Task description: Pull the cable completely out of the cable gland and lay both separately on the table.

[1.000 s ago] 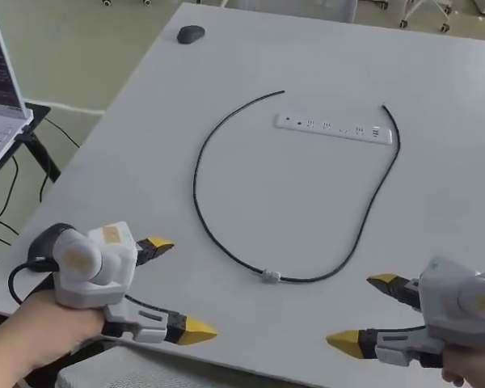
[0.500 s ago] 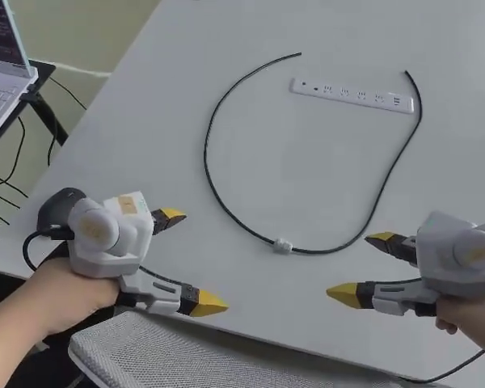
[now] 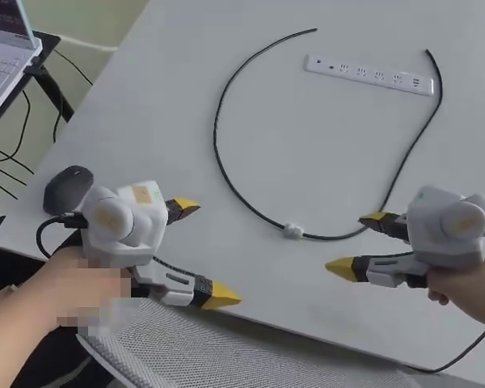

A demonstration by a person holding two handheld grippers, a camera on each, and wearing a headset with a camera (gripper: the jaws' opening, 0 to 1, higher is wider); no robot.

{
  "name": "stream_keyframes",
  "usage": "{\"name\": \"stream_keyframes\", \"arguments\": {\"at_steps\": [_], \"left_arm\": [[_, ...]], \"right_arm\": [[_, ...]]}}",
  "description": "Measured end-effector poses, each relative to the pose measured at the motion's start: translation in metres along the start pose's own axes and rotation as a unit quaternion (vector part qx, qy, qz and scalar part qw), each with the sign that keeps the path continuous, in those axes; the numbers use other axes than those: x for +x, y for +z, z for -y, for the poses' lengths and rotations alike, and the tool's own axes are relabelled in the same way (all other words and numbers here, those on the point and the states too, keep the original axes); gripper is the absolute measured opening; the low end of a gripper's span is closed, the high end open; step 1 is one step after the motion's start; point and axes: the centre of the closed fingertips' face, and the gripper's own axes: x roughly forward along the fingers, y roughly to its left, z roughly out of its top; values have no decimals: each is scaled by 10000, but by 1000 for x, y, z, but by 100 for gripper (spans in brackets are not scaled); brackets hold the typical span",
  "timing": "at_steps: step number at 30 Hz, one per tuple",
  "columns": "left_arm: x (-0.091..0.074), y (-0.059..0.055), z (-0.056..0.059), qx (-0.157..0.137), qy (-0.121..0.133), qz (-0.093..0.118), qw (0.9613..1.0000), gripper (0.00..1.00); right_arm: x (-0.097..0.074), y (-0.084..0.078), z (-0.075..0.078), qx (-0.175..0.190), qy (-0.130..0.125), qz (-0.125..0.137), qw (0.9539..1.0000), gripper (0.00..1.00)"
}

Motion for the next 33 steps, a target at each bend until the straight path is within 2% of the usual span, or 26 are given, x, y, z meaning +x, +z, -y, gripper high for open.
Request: {"name": "stream_keyframes", "arguments": {"at_steps": [2, 9, 14, 25, 33], "left_arm": [[1, -1, 1, -26, -34, -4, 10000, 98], [1, -6, 0, 17, -107, -117, 9999, 95], [-1, -5, 0, -20, -171, -88, 9998, 94], [2, -12, 3, -27, -330, -163, 9993, 94], [3, -15, 0, -30, -365, -175, 9992, 95]], "right_arm": [[3, 4, 2, -19, -9, 47, 10000, 58], [16, 9, 4, -58, 16, -34, 10000, 55], [28, 10, 3, -45, 75, -149, 9999, 51], [57, 12, 0, -144, 204, -399, 9989, 45], [75, 11, 3, -290, 294, -590, 9974, 38]]}}
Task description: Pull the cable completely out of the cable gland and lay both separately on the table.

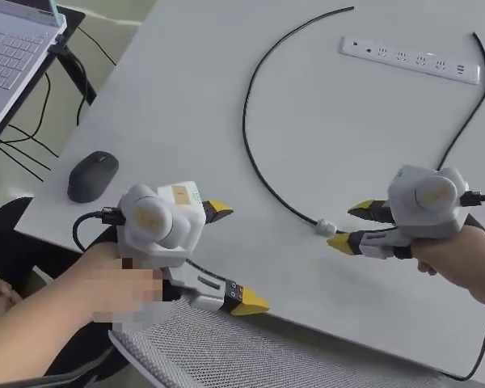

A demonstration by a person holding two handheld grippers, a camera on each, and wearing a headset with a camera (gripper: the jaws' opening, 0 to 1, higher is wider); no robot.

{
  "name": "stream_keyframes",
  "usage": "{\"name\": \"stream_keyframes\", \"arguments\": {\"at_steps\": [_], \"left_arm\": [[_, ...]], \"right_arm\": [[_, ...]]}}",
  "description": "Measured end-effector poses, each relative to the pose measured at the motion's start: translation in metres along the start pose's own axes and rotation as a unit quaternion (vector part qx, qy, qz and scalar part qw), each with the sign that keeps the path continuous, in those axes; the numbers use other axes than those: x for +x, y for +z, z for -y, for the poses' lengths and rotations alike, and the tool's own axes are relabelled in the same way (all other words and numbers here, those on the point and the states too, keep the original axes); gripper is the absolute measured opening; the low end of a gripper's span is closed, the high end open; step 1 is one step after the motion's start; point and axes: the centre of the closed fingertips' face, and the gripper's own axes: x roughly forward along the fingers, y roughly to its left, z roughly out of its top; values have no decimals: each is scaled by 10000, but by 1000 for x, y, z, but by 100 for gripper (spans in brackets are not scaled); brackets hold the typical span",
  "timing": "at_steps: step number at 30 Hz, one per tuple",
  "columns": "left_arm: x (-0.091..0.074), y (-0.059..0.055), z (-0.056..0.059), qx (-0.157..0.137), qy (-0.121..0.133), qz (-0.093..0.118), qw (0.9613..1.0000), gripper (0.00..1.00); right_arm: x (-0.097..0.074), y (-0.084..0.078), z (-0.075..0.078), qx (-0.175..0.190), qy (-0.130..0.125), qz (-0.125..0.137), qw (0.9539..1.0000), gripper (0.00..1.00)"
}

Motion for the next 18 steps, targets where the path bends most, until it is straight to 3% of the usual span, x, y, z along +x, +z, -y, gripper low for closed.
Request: {"name": "stream_keyframes", "arguments": {"at_steps": [18], "left_arm": [[0, -6, -6, 24, -71, -48, 10000, 94]], "right_arm": [[17, -8, 1, -419, 172, -443, 9980, 20]]}}
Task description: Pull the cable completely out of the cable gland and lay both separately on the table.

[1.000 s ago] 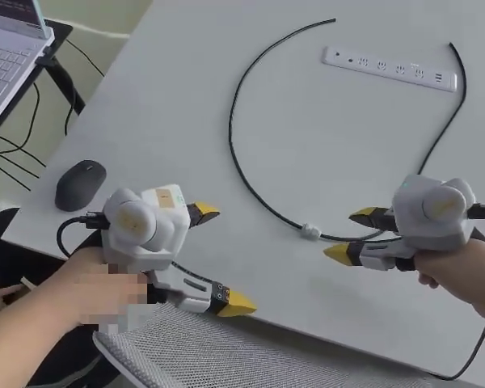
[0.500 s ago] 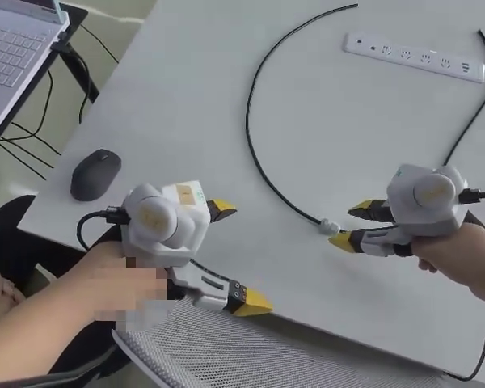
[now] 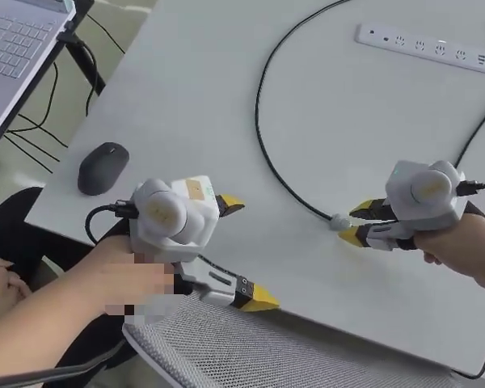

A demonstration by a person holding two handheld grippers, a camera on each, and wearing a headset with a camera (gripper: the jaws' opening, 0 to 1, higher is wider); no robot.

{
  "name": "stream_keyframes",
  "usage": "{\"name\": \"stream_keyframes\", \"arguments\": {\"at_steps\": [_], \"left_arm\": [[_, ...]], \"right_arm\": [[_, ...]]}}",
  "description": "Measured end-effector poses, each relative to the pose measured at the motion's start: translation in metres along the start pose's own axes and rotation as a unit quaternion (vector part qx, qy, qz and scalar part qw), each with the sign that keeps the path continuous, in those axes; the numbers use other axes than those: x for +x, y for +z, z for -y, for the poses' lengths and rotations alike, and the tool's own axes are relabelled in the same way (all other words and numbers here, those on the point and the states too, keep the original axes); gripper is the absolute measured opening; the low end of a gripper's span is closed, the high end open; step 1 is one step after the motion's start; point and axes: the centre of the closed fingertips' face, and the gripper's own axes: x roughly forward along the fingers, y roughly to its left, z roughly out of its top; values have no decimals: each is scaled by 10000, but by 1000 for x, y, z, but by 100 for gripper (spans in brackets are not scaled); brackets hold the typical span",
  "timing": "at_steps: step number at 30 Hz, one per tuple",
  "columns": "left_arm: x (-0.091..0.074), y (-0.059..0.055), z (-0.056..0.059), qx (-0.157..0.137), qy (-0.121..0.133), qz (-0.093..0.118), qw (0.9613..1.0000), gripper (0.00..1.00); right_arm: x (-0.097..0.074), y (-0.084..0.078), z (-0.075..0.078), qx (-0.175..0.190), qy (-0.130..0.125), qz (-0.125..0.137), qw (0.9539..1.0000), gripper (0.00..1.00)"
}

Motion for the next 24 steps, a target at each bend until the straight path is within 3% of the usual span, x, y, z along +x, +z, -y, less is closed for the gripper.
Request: {"name": "stream_keyframes", "arguments": {"at_steps": [11, 24], "left_arm": [[2, -6, -4, 97, 24, -89, 9999, 93], [4, -1, -4, 127, 44, -77, 9999, 91]], "right_arm": [[3, -1, -3, -146, 86, -99, 9998, 9], [-3, -3, -9, -233, 136, -156, 9995, 7]]}}
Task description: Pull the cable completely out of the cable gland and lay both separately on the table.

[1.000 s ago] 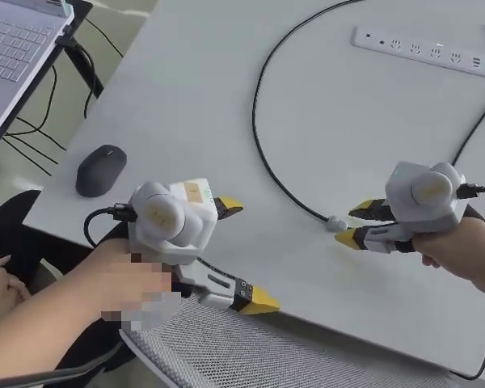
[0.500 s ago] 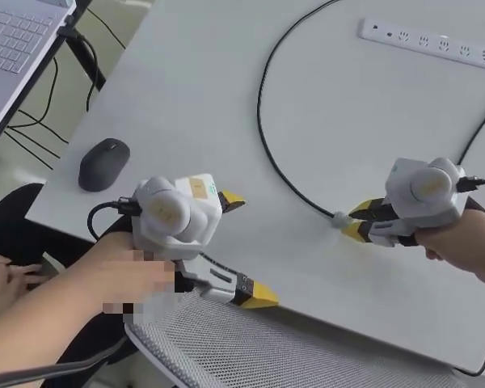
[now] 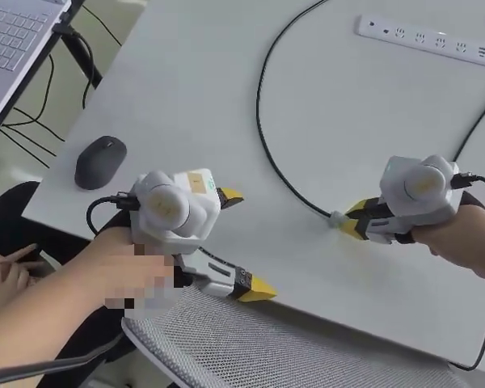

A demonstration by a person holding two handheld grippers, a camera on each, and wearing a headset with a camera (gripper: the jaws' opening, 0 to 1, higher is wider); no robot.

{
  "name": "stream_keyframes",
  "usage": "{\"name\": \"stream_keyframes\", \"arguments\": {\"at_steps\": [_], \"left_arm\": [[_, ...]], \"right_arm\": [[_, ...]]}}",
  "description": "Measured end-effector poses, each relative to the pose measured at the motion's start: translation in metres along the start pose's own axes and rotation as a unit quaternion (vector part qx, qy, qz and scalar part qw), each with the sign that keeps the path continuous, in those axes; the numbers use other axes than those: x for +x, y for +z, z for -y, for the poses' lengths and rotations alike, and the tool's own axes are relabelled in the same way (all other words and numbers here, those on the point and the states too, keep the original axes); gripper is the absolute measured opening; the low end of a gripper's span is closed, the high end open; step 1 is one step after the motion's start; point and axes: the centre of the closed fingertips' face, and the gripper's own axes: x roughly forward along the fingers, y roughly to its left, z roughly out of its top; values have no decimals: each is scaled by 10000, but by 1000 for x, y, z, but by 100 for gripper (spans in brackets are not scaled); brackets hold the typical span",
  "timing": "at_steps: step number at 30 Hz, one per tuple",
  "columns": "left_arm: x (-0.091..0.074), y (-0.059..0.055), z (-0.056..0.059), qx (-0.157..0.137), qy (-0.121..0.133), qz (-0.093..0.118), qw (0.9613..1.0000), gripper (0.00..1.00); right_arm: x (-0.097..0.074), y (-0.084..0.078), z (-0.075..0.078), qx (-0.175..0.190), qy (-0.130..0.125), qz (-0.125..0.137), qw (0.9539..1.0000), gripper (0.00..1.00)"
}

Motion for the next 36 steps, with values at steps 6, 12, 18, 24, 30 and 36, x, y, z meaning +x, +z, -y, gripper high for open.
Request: {"name": "stream_keyframes", "arguments": {"at_steps": [6, 12, 18, 24, 30, 36], "left_arm": [[3, 7, 2, 20, 9, 27, 10000, 90], [7, 16, 10, 85, -9, 41, 10000, 89], [12, 25, 18, 159, -47, 77, 9998, 89], [17, 35, 24, 245, -36, 100, 9996, 88], [21, 45, 28, 244, -34, 186, 9995, 87], [25, 53, 31, 312, -44, 199, 9993, 86]], "right_arm": [[-12, 4, -7, 87, 55, 86, 9999, 7], [-24, 7, -18, 108, 130, 134, 9998, 7], [-37, 10, -31, 174, 237, 241, 9993, 7], [-50, 15, -42, 250, 313, 364, 9985, 7], [-57, 11, -48, 184, 333, 328, 9987, 7], [-69, 11, -57, 140, 390, 328, 9986, 7]]}}
